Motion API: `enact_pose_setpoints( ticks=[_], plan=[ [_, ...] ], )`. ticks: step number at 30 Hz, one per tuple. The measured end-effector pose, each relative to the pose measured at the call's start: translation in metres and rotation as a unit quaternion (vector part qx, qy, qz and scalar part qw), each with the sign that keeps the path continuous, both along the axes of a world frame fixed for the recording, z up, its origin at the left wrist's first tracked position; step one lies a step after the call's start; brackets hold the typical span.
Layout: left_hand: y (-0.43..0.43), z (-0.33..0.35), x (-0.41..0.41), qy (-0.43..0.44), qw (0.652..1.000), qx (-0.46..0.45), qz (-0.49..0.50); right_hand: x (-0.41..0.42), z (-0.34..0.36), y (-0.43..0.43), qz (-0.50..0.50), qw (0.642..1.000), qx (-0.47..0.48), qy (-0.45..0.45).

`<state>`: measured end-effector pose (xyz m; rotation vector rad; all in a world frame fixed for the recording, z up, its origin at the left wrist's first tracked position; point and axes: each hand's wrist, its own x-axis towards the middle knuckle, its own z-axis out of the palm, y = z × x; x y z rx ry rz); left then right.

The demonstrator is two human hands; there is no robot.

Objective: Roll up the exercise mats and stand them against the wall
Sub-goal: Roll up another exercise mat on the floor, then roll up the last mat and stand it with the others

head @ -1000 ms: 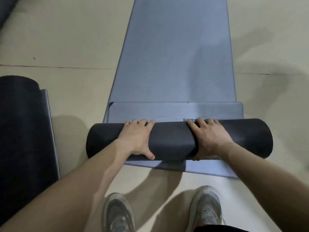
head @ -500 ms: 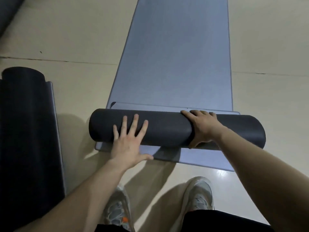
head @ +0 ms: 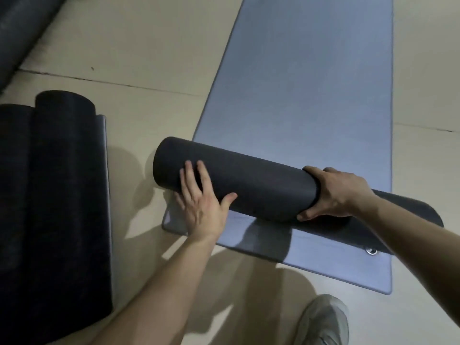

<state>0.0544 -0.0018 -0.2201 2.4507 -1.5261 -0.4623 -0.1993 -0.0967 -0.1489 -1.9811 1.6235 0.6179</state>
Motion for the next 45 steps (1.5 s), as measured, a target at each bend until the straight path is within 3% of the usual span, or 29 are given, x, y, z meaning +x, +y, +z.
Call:
enact_pose_setpoints(
  ticks=[1, 3, 5, 8, 12, 20, 23, 25, 27, 30, 33, 37, 41, 45],
  plan=[
    [0.006, 0.001, 0.003, 0.067, 0.993, 0.012, 0.097, 0.023, -0.002, 0.006, -0.01, 1.0, 0.012, -0.018],
    [0.007, 0.011, 0.007, 0.23, 0.947, 0.034, 0.221, 0.069, -0.012, 0.025, -0.034, 0.998, 0.006, -0.052],
    [0.01, 0.017, 0.023, 0.319, 0.911, 0.025, 0.26, 0.124, -0.023, 0.045, -0.045, 0.996, -0.009, -0.078],
    [0.016, 0.023, 0.063, 0.364, 0.898, -0.027, 0.246, 0.187, -0.025, 0.053, -0.066, 0.99, 0.004, -0.123],
    [0.023, 0.03, 0.129, 0.364, 0.897, -0.029, 0.249, 0.256, -0.025, 0.055, -0.065, 0.977, 0.06, -0.194],
    [0.04, 0.032, 0.241, 0.26, 0.931, -0.032, 0.253, 0.375, -0.048, 0.083, -0.096, 0.94, 0.122, -0.303],
    [0.051, 0.034, 0.262, 0.239, 0.943, -0.028, 0.23, 0.388, -0.058, 0.093, -0.101, 0.941, 0.111, -0.302],
    [0.051, 0.036, 0.26, 0.211, 0.952, -0.015, 0.222, 0.38, -0.053, 0.095, -0.099, 0.936, 0.122, -0.315],
    [0.049, 0.045, 0.241, 0.125, 0.968, 0.011, 0.216, 0.361, -0.044, 0.094, -0.071, 0.939, 0.131, -0.311],
    [0.049, 0.068, 0.198, -0.027, 0.993, 0.017, 0.118, 0.315, -0.031, 0.101, 0.027, 0.974, 0.084, -0.209],
    [0.051, 0.084, 0.14, -0.015, 0.999, 0.048, -0.021, 0.235, -0.023, 0.11, 0.044, 0.992, 0.038, -0.116],
    [0.05, 0.082, 0.051, 0.0, 0.971, 0.154, -0.182, 0.101, -0.018, 0.119, -0.049, 0.996, 0.018, -0.068],
    [0.054, 0.054, -0.029, -0.015, 0.94, 0.221, -0.259, -0.001, -0.032, 0.138, -0.122, 0.991, 0.009, -0.046],
    [0.047, -0.001, -0.07, -0.085, 0.91, 0.242, -0.326, -0.043, -0.078, 0.148, -0.097, 0.995, 0.0, -0.021]
  ],
)
